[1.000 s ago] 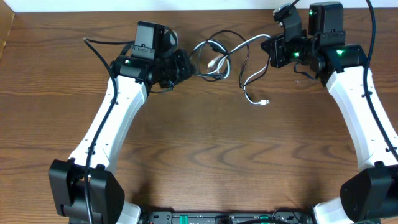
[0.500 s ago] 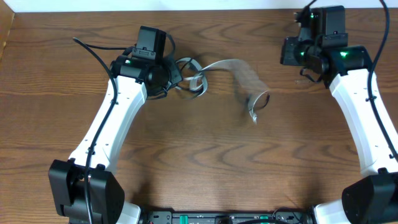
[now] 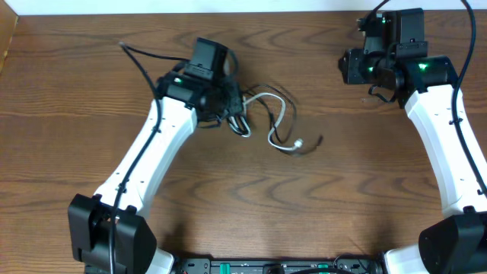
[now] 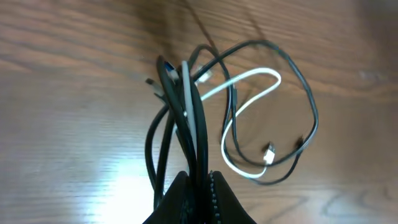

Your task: Untangle cables

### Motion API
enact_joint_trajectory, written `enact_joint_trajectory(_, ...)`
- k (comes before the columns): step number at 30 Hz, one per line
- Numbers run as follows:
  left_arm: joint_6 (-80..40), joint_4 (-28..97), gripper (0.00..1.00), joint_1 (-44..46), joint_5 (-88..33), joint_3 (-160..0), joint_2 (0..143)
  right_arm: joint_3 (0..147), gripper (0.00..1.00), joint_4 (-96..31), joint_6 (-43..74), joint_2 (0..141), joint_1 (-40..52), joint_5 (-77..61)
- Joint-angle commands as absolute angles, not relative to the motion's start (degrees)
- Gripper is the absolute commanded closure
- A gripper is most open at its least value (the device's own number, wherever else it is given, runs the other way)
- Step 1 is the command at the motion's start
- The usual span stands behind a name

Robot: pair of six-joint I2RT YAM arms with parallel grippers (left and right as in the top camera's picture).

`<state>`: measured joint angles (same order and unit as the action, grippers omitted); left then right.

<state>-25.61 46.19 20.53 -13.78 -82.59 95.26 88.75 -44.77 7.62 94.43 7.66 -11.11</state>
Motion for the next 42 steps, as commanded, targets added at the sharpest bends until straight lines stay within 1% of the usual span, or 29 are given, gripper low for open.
enact_joint_trajectory(1,-23.88,44.60,0.92,20.32,-15.09,-82.74,95.13,89.12,0.52,-44.56,4.93,93.23,7.60,-16.49)
enact_joint_trajectory(6,-28.84,33.76,0.93,18.85,-27.31,-82.76,95.02,89.12,0.44,-43.79,0.12,93.30,7.60,-28.08)
enact_joint_trajectory(10,-38.76,25.93,0.92,16.67,-35.05,-82.74,95.02,89.12,0.43,-42.13,-1.21,93.30,7.62,-37.34)
enact_joint_trajectory(13,-47.92,23.59,0.92,15.07,-36.97,-82.74,95.02,89.12,0.42,-41.32,-3.57,93.27,7.66,-43.09)
enact_joint_trajectory(14,-52.82,23.42,0.92,14.39,-37.10,-82.74,95.02,89.12,0.42,-41.21,-3.97,93.30,7.81,-43.48)
enact_joint_trajectory(19,-66.81,23.42,0.92,13.56,-37.08,-82.74,95.02,89.12,0.43,-41.19,-3.92,93.34,8.60,-43.24)
enact_joint_trajectory(21,-75.92,23.44,0.92,13.56,-37.08,-82.74,95.02,89.12,0.43,-41.23,-3.95,93.38,9.26,-43.09)
enact_joint_trajectory(25,-98.13,23.40,0.92,13.63,-39.31,-82.74,95.02,89.12,0.42,-40.93,-3.99,93.45,10.81,-40.18)
enact_joint_trajectory(28,-108.66,23.35,0.92,13.63,-41.89,-82.74,95.02,89.12,0.42,-40.71,-6.02,93.47,11.88,-37.60)
enact_joint_trajectory(30,-111.37,23.20,0.92,13.63,-42.06,-82.74,95.02,89.12,0.41,-40.75,-8.40,93.51,12.14,-37.63)
enact_joint_trajectory(35,-113.30,23.20,0.92,13.61,-42.00,-82.74,95.02,89.12,0.40,-41.89,-12.60,94.26,12.47,-37.67)
enact_joint_trajectory(42,-113.25,23.22,0.93,13.41,-41.76,-82.74,95.02,89.12,0.39,-46.74,-24.47,95.26,13.80,-38.11)
